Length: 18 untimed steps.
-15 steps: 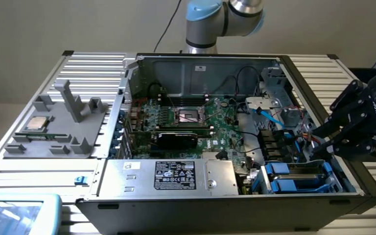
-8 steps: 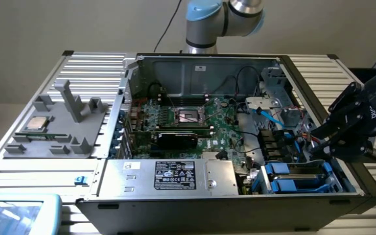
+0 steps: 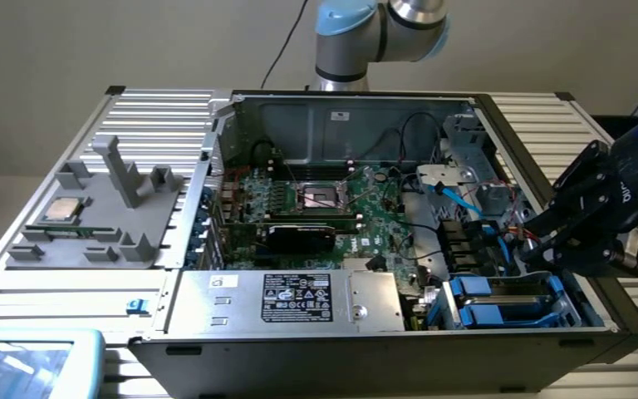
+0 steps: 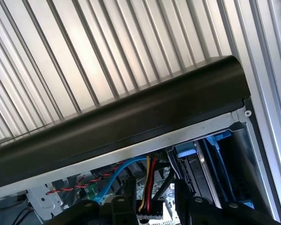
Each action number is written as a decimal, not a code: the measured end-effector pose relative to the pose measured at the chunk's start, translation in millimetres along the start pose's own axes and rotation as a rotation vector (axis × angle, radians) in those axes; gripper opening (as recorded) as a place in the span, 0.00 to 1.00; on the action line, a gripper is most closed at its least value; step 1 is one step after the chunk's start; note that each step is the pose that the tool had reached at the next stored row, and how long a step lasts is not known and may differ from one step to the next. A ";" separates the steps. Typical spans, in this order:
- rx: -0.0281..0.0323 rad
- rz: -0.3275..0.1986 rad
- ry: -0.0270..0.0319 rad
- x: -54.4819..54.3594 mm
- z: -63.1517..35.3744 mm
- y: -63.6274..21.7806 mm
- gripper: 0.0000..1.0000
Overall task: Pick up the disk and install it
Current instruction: 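Insert the first disk wire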
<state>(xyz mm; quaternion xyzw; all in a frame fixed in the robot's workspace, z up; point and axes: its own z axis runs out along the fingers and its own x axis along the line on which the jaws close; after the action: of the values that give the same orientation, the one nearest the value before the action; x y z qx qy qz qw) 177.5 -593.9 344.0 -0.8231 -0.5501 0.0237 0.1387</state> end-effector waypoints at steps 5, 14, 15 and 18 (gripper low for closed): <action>0.0007 0.002 0.0002 -0.1 0.4 0.1 0.44; 0.0039 0.005 -0.0005 -0.1 0.8 0.2 0.36; 0.0046 0.005 -0.0007 -0.1 0.8 0.2 0.34; 0.0070 0.006 -0.0017 -0.1 0.8 0.3 0.26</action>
<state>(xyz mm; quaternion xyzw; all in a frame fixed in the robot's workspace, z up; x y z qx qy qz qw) 177.6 -593.9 343.2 -0.8242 -0.5478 0.0267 0.1410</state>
